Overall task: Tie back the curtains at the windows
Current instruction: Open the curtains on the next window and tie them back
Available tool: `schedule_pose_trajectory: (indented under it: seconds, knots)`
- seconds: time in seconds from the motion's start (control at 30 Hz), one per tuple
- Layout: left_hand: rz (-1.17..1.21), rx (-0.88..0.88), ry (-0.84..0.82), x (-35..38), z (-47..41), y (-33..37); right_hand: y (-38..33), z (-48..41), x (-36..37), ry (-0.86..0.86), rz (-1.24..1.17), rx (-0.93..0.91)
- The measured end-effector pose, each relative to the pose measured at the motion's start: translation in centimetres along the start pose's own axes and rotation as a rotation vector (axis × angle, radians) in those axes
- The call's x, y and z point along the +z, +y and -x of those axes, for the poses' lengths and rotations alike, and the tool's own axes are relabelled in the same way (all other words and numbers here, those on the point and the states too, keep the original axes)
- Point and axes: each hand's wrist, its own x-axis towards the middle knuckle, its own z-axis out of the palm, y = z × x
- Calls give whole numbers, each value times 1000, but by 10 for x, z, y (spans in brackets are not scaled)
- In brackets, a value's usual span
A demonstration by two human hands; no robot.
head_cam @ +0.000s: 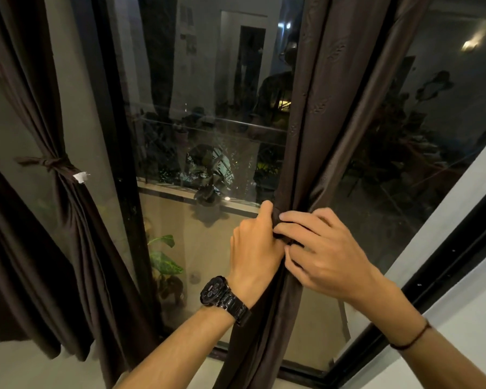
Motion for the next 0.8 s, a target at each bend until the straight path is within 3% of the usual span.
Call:
schedule_pose_trajectory:
  seconds: [0.07, 0.2, 0.4, 0.5, 0.57, 0.67, 0.8]
  knots:
    - [88, -2, 10, -1, 1, 0, 10, -6, -2, -66, 43, 17]
    - [346, 4, -78, -5, 5, -6, 15, -7, 2, -114, 31, 240]
    - [782, -57, -494, -29, 10, -33, 28, -3, 4, -73, -241, 518]
    - [874, -16, -636, -38, 11, -35, 31, -3, -4, -74, -383, 609]
    - [808, -14, -632, -41, 10, -33, 30, -2, -9, -83, -507, 616]
    - [697, 8, -492, -41, 7, -25, 26, 2, -13, -105, -722, 613]
    - [500, 159, -235, -36, 0, -18, 19, 1, -17, -67, -665, 603]
